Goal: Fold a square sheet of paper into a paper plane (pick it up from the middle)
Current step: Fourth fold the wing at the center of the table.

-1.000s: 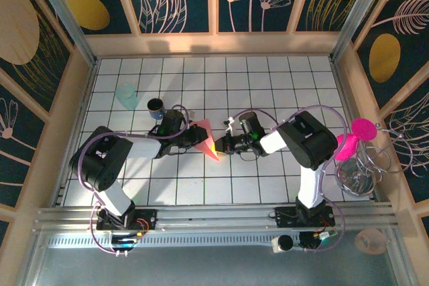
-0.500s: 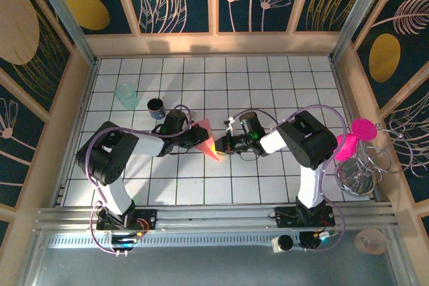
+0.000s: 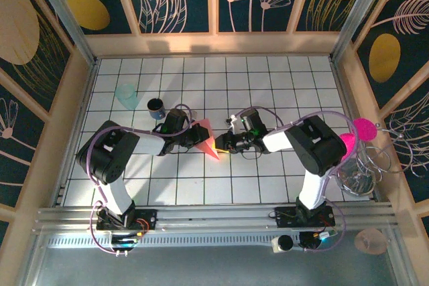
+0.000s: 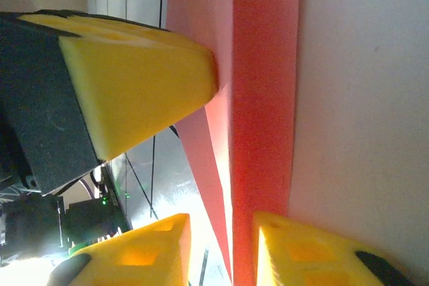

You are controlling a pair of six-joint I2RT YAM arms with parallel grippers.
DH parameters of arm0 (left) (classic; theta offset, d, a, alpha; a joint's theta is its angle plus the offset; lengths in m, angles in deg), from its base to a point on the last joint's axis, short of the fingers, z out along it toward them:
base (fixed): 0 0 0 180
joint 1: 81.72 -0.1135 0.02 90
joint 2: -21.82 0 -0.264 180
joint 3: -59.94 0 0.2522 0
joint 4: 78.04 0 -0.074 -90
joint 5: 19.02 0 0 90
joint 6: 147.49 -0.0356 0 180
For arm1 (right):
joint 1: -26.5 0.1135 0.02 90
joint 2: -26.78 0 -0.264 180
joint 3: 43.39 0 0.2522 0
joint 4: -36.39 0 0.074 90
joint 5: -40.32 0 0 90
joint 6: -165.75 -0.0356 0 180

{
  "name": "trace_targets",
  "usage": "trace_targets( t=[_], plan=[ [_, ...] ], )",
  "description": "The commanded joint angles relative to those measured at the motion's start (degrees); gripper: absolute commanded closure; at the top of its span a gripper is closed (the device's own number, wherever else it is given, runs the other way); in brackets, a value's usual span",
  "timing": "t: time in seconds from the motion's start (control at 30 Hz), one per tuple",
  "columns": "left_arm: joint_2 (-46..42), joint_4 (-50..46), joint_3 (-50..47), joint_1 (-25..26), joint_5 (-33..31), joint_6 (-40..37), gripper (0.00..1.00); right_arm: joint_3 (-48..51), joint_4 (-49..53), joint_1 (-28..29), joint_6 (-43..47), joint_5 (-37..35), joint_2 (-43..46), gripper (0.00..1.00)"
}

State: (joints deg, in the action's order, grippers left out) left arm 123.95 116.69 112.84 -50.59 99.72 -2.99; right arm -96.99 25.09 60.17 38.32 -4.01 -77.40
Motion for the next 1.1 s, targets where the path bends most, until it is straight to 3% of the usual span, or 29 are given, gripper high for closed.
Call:
trace_targets(
  t=[0.0,0.3,0.57,1.07],
  plan=[
    [1.18,0.86,1.21,-0.16,0.62,-0.53,0.89,1.30,3.81,-0.61,0.61,-2.07,3.48,0.68],
    [1.51,1.00,1.10,-0.15,0.44,-0.27,0.89,1.45,4.51,0.12,2.36,-6.87,9.62,0.79],
    [1.80,0.97,0.95,-0.15,0.28,-0.14,0.90,-1.85,3.82,4.80,2.64,-6.57,4.66,0.86],
    [2.59,0.35,1.02,-0.12,-0.07,-0.19,0.90,-2.97,7.19,5.40,3.90,-8.38,0.66,0.90]
  ],
)
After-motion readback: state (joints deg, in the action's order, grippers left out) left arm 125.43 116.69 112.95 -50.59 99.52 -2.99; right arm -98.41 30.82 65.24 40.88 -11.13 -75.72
